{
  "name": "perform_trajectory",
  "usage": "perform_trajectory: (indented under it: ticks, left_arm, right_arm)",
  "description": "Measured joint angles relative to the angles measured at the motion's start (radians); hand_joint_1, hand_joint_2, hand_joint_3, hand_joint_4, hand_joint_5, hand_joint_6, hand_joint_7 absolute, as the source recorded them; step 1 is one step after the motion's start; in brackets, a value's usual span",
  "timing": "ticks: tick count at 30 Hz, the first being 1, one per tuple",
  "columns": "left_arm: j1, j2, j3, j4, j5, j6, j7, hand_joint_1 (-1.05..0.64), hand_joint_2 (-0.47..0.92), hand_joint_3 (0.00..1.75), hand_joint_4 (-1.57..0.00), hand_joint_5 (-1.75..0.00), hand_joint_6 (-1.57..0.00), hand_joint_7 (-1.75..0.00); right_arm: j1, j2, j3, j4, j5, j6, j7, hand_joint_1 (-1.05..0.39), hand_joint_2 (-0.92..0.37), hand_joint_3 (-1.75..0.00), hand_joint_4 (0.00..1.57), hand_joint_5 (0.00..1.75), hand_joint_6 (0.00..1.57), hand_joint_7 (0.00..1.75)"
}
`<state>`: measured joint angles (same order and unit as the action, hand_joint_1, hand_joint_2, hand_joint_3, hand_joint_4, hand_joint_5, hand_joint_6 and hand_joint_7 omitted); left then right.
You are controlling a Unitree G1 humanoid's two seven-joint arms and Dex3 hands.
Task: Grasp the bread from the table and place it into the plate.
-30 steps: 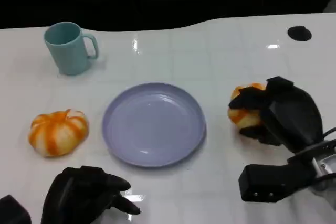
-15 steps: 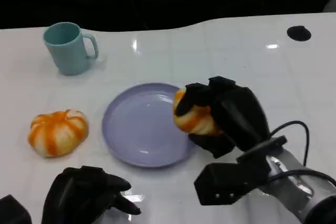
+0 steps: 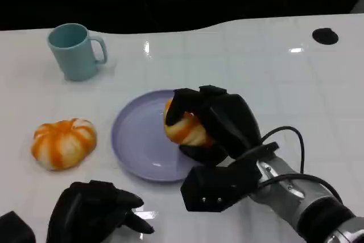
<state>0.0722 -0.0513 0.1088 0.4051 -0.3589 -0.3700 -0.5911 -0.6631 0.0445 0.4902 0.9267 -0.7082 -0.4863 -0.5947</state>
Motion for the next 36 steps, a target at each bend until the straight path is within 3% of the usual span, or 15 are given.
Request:
perform_trajectory:
  ticks: [1,2,3,4,6,7,10,14,27,31,36]
  left_arm:
    - [0.0,0.0,0.0,0.0,0.0,0.0,0.0,-1.05,0.75,0.0,-1.57,-0.38,-1.57,-0.15]
    - [0.0,0.0,0.0,0.0,0.0,0.0,0.0,-1.05,0.76,0.0,-1.57,-0.38,-1.57,-0.15]
    - [0.0,0.0,0.0,0.0,0.0,0.0,0.0,-1.05,0.76,0.0,-1.57,-0.38,-1.57,-0.15]
    - [0.0,0.0,0.0,0.0,0.0,0.0,0.0,-1.05,0.76,0.0,-1.57,-0.38,-1.57,-0.15]
    - [0.0,0.0,-0.001,0.0,0.001,0.0,0.001,-1.05,0.76,0.0,-1.57,-0.38,-1.57,-0.15]
    - [0.0,0.0,-0.001,0.0,0.001,0.0,0.002,-1.05,0.76,0.0,-1.57,-0.38,-1.57,-0.15]
    - [0.0,0.0,-0.001,0.0,0.002,0.0,0.006,-1.05,0.76,0.0,-1.57,-0.38,-1.57,-0.15]
    - [0.0,0.0,-0.002,0.0,0.005,-0.001,0.006,-1.05,0.76,0.0,-1.57,-0.38,-1.57,-0.15]
    - [-0.001,0.0,-0.002,0.0,0.007,-0.003,0.007,-1.05,0.76,0.0,-1.57,-0.38,-1.57,-0.15]
    - [-0.001,0.0,-0.002,0.0,0.007,-0.003,0.008,-1.05,0.76,0.0,-1.57,-0.38,-1.57,-0.15]
    - [-0.003,0.0,-0.002,0.001,0.007,-0.003,0.008,-1.05,0.76,0.0,-1.57,-0.38,-1.57,-0.15]
  right_arm:
    - [-0.002,0.002,-0.004,0.002,0.009,-0.002,0.015,-0.11,-0.41,-1.01,0.73,1.4,0.79,0.79]
    - [-0.004,0.004,-0.007,0.003,0.021,-0.002,0.038,-0.13,-0.43,-0.96,0.67,1.32,0.78,0.65]
    - [-0.005,0.004,-0.008,0.004,0.031,-0.002,0.059,-0.17,-0.46,-0.89,0.49,1.03,0.68,0.45]
    - [-0.006,0.004,-0.009,0.004,0.038,-0.002,0.089,-0.2,-0.52,-0.78,0.4,0.83,0.64,0.33]
    - [-0.008,0.002,-0.008,0.001,0.05,-0.001,0.165,-0.26,-0.62,-0.59,0.28,0.58,0.57,0.16]
    - [-0.007,-0.001,-0.006,-0.005,0.054,0.003,0.203,-0.32,-0.74,-0.37,0.14,0.5,0.49,0.07]
    - [-0.005,-0.01,-0.002,-0.046,0.057,0.033,0.303,-0.43,-0.89,-0.11,0.02,0.41,0.37,0.01]
    - [0.007,-0.018,-0.002,-0.119,0.071,0.073,0.388,-0.49,-0.92,-0.07,0.0,0.35,0.31,0.0]
    - [0.146,-0.095,-0.018,-0.383,0.094,0.138,0.499,-0.52,-0.92,-0.05,0.0,0.36,0.29,0.0]
    - [0.217,-0.132,-0.034,-0.484,0.138,0.13,0.54,-0.49,-0.92,-0.06,0.03,0.39,0.32,0.02]
    - [0.305,-0.18,-0.079,-0.588,0.19,0.088,0.553,-0.41,-0.92,-0.03,0.2,0.56,0.47,0.08]
